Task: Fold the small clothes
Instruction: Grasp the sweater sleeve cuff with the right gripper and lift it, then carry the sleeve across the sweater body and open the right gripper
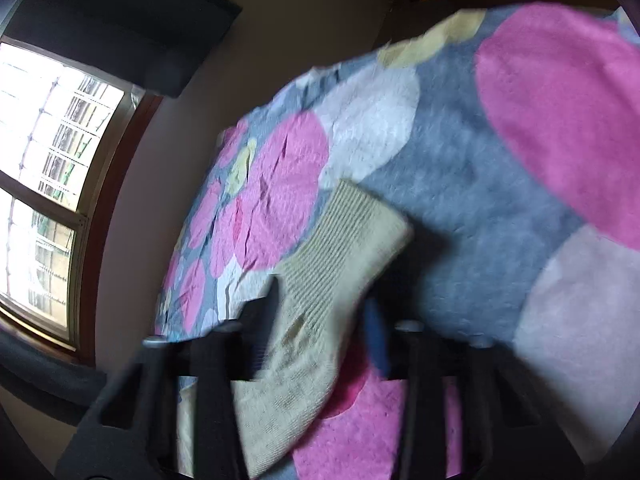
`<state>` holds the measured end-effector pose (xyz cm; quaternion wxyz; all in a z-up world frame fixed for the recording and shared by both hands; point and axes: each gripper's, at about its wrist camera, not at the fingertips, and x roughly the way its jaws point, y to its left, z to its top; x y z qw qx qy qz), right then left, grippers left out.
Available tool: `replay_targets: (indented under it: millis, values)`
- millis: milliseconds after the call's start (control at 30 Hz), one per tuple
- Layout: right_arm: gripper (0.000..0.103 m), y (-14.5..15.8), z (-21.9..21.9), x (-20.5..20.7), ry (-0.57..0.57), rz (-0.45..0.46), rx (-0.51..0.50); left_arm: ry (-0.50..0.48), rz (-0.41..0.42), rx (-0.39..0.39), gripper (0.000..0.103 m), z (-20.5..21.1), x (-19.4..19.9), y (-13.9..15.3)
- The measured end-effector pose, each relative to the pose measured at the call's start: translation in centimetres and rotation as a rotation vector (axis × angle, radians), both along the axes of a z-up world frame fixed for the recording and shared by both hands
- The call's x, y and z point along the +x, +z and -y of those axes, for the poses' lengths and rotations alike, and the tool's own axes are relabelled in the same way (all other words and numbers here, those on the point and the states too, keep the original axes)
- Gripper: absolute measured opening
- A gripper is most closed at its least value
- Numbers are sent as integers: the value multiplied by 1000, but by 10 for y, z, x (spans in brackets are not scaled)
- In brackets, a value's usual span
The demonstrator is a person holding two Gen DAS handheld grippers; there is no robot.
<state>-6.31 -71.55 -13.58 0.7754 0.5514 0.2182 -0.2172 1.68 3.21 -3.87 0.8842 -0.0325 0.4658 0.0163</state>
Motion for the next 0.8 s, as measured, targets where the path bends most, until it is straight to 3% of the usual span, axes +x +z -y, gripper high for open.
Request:
replay_targets:
  millis: [33, 100, 233, 400, 633, 800]
  values:
    - [4, -6, 2, 3, 13, -13, 16, 0, -2, -2, 98, 0, 0, 0]
    - [4, -10, 9, -10, -38, 22, 26, -3, -3, -4, 98, 0, 1, 1]
    - [4, -1, 13, -21, -116, -2, -16, -8, 10, 2, 98, -3, 0, 4]
    - [4, 44, -14, -19, -74, 29, -148, -14, 21, 4, 98, -12, -4, 8]
    - [4, 151, -121, 30, 184, 187, -354, 5, 45, -11, 98, -34, -10, 15]
    - [4, 197, -227, 74, 396, 281, -412, 35, 68, -44, 98, -52, -13, 27]
